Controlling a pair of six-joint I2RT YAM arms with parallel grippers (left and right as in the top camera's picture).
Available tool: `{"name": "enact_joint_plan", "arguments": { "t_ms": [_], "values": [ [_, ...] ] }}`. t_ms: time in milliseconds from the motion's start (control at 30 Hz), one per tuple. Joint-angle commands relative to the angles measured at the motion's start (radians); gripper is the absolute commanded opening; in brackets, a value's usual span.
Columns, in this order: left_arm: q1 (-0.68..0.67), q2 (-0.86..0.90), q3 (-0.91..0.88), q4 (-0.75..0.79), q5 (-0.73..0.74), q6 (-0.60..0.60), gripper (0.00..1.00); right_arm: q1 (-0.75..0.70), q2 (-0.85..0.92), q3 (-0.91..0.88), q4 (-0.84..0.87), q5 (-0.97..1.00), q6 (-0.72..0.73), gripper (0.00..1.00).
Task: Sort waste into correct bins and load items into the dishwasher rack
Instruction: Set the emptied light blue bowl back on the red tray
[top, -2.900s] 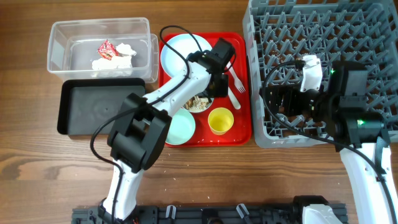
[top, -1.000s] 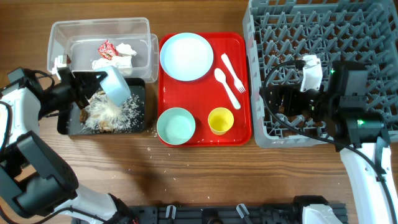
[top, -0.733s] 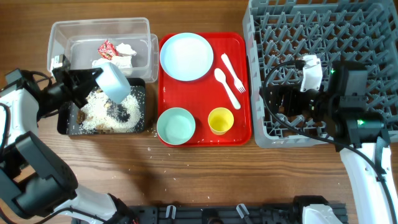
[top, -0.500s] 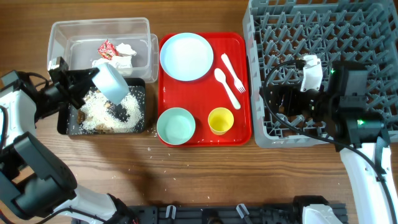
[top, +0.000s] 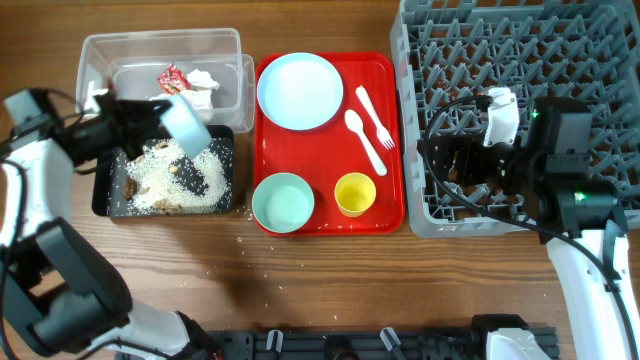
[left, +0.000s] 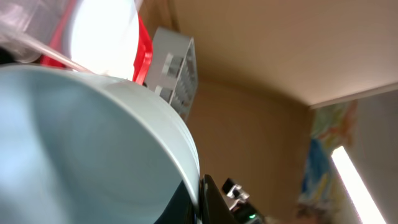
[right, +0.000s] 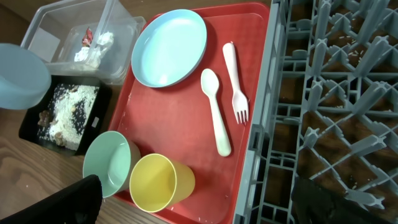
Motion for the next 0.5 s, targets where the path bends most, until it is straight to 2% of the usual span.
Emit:
{"name": "enact_joint_plan", "arguments": {
  "t_ms": [0,100,167,200,333,467],
  "values": [
    [-0.15,-0.138,0.058,0.025,-0.234,-0.089,0.04,-0.001,0.006,0.021,0.005,0.002,0.01,1.0],
    [-0.403,-0.206,0.106,0.077,-0.618,-0.097,0.04,-0.001,0.006,0.021,0.006,0.002,0.01,1.0],
    [-0.652,-0.187,0.106,0.097,-0.997,-0.071,0.04,0.0,0.006,0.021,0.008,0.002,0.011,1.0],
    [-0.742,-0.163,0.106,0.097,-1.114,-0.036,0.04,-0.001,0.006,0.021,0.006,0.002,0.011,1.0],
    [-1.041,0.016,0.106,0.094,-1.397,-0.01,0.04,-0.001,0.006,0.021,0.005,0.002,0.011,1.0],
    [-1.125,0.159,0.106,0.103,-1.458,-0.01,0.04,-0.001,0.006,0.021,0.005,0.002,0.011,1.0]
  ]
}}
